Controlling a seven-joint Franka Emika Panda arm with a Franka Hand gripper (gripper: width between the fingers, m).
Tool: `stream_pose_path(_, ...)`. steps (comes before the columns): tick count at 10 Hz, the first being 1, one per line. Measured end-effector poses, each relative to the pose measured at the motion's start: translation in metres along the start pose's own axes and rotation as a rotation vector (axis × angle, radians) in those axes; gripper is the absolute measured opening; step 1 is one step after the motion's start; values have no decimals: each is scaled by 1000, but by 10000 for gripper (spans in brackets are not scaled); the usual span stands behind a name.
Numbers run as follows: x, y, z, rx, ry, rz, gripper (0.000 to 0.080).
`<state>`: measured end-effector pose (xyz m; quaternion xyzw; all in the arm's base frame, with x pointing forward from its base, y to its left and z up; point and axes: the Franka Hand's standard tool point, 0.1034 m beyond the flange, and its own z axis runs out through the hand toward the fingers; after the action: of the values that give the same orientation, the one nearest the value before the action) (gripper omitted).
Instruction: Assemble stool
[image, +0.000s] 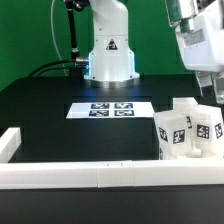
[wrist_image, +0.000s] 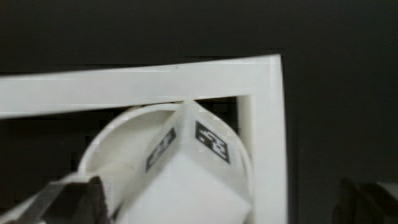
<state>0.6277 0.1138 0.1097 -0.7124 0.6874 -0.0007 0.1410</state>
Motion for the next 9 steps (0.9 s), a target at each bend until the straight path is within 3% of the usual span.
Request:
stream_pose_path(1, -2, -2, -1, -15, -10, -169, 646)
stream_pose_path(5, -1, -3, 0, -18, 0, -555, 649)
stream_pose_path(8, -5, -7, -3, -119, -16, -1072, 649)
stream_pose_path(9, -3, -9, -3, -102, -1, -1119, 649)
